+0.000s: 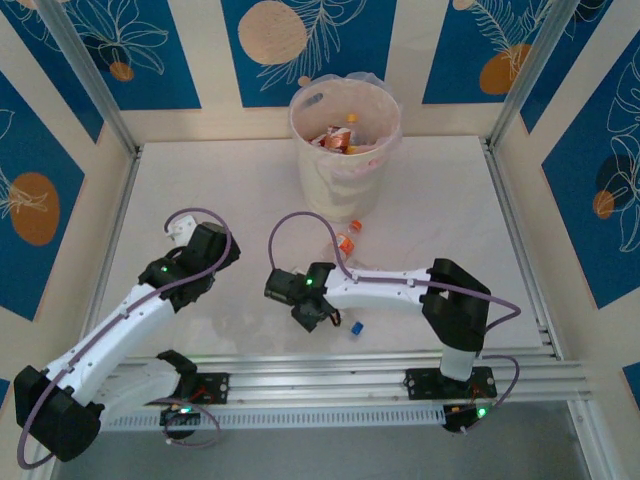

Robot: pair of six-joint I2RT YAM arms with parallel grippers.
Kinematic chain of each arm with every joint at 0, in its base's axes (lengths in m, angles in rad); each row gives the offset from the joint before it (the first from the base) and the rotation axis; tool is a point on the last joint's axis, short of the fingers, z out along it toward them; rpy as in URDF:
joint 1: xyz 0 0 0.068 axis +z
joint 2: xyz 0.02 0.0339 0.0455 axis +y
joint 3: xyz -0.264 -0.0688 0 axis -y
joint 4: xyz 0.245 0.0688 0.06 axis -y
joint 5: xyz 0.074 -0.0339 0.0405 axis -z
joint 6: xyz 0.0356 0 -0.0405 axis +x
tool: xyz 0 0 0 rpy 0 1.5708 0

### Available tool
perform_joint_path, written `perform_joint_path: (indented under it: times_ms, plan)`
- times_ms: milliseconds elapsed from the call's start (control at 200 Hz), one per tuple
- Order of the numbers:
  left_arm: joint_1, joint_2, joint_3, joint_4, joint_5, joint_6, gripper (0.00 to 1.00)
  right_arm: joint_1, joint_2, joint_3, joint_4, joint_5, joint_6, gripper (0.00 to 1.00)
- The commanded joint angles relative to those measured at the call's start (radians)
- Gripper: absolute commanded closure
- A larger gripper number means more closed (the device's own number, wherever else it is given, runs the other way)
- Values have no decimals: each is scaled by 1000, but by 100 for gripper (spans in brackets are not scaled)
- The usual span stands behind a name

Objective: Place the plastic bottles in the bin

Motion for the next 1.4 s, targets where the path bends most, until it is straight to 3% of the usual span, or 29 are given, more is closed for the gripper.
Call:
perform_joint_path:
  times_ms: [0, 595, 920, 1290, 1395]
  plan:
    - [3, -3, 11, -23, -26, 20, 0, -9, 34, 17, 21, 18, -17, 32]
    - [26, -16, 32, -38, -40, 57, 0, -49, 128, 77, 142, -49, -83, 30]
    - [141, -29, 52, -33, 38, 94, 0, -60, 191, 97, 183, -102, -119, 32]
    - [176, -72, 48, -31, 36, 105, 0, -62, 173, 152, 158, -102, -152, 60]
    - [179, -74, 48, -35, 37, 105, 0, -62, 130, 177, 140, -106, -151, 62]
